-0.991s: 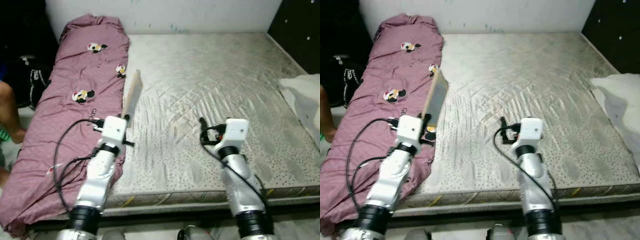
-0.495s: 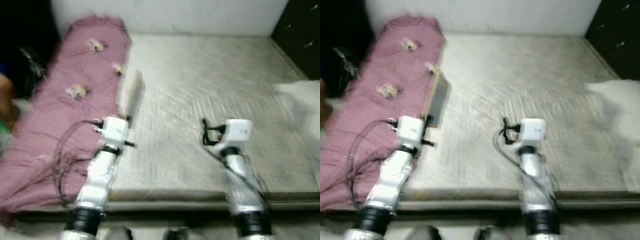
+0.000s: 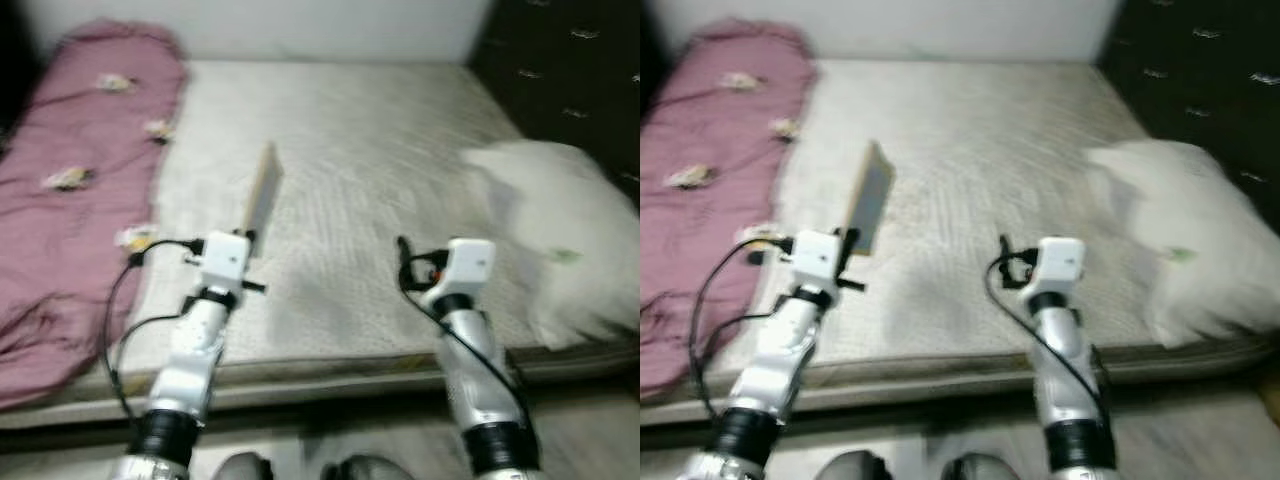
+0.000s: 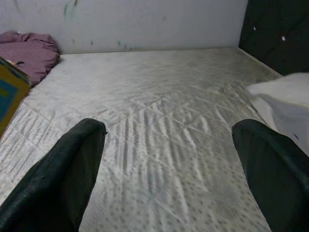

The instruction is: Clean up the room

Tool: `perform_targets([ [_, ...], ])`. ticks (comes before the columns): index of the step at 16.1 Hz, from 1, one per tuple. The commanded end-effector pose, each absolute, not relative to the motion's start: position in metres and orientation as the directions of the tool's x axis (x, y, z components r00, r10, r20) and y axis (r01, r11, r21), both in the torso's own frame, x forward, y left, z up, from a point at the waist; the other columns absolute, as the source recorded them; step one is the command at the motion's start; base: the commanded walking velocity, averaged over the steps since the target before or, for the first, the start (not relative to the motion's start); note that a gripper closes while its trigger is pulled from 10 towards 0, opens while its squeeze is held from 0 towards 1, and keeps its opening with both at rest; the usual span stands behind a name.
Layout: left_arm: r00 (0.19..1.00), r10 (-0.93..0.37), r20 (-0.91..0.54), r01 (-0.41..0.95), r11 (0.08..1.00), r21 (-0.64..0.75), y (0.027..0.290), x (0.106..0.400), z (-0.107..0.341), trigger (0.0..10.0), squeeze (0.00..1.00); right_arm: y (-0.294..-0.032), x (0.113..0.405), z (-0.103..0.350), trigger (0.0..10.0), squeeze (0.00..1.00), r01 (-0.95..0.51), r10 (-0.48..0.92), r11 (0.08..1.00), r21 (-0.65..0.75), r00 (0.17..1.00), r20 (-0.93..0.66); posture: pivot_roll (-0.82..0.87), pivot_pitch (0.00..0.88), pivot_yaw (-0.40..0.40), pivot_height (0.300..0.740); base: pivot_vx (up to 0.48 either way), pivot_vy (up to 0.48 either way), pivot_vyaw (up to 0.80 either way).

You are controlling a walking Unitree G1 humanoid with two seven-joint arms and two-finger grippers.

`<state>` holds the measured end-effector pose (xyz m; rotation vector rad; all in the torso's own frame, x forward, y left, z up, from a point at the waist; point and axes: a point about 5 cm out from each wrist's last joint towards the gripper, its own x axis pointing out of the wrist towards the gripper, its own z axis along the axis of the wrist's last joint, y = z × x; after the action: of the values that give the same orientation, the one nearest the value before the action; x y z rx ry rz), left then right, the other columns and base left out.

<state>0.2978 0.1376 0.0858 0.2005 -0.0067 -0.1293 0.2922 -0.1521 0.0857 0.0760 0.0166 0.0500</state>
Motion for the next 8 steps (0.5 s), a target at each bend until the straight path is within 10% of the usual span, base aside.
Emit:
perform_targets([
  [1, 0.991, -0.126, 0.04, 0.116, 0.975, 0.187, 0.1363, 0.3015, 0.0957, 10.0, 0.0, -0.1562, 0.2923, 0.0862, 10.0, 0.0, -0.047, 0.048, 0.997, 0.066, 0.999, -0.016, -0.03, 0.043, 0.004, 0.74, 0.0, -0.356, 0.0],
  [8, 0.994, -0.089, 0.06, 0.082, 0.99, 0.111, 0.1373, 0.3012, 0.0969, 10.0, 0.0, -0.1557, 0.292, 0.0851, 10.0, 0.0, -0.057, 0.058, 0.997, 0.056, 0.998, -0.023, -0.03, 0.044, 0.001, 0.74, 0.0, -0.099, 0.0],
])
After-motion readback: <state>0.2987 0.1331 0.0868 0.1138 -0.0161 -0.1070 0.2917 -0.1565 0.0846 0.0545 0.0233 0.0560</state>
